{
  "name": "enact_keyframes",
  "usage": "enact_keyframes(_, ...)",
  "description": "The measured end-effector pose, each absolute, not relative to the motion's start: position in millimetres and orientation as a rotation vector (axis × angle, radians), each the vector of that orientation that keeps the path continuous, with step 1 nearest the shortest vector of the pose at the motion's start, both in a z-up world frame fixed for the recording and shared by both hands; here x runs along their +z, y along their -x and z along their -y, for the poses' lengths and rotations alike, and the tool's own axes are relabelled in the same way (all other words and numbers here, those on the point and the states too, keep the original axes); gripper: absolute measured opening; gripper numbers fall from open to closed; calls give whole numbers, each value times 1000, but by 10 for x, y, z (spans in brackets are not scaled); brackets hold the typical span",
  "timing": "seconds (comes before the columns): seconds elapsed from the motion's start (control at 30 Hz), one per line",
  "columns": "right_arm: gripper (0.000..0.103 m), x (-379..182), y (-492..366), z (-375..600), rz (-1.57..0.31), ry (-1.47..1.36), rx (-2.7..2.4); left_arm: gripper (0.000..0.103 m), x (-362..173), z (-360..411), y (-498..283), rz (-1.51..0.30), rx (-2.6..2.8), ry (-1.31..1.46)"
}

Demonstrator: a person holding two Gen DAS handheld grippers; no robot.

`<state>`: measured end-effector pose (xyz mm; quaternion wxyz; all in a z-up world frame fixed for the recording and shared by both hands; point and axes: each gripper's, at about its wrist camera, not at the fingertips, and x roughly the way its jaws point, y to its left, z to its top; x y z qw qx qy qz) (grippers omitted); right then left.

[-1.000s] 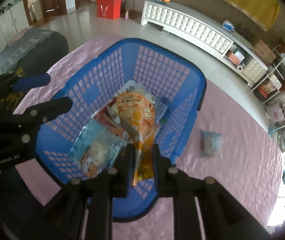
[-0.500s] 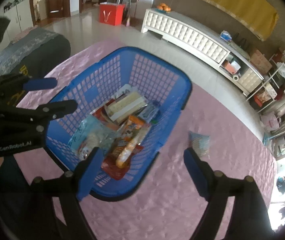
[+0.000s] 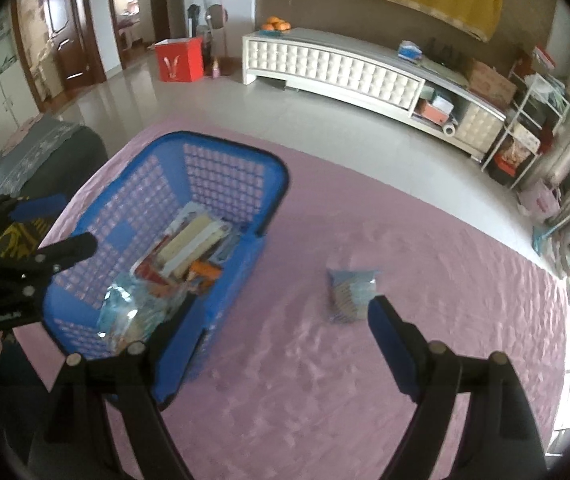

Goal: Organize snacks
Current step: 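Grasp the clear bag of striped biscuits with the right tool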

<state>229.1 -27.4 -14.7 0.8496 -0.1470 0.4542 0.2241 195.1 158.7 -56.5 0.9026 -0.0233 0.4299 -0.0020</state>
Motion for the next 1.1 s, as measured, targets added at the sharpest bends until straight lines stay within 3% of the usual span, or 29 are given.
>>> enact_keyframes(0.4,87,-533,-2821,480,-1014,285,444,75,-758,-1486,-2419,-940,13,51)
enact_keyframes(0.43,87,-583,-2870,476,-1023,292,445,77,-776,-1498,-2462,-948,17,52)
enact_keyframes(0.47,87,-624,-2911,479,-1031,293,448,87,-804,-1499,-2516,-959,20,53)
enact_keyframes(0.67,87,-822,-3084,557,-1048,281,442,89,-917,-1462,-2685,-984,41,18)
enact_keyframes(0.8,87,-1056,-3187,576,-1097,295,457,102,-999,-1475,-2812,-1020,45,35)
enact_keyframes(1.1,87,-1469,-3396,647,-1161,293,463,102,-1099,-1320,-2946,-1050,65,-62)
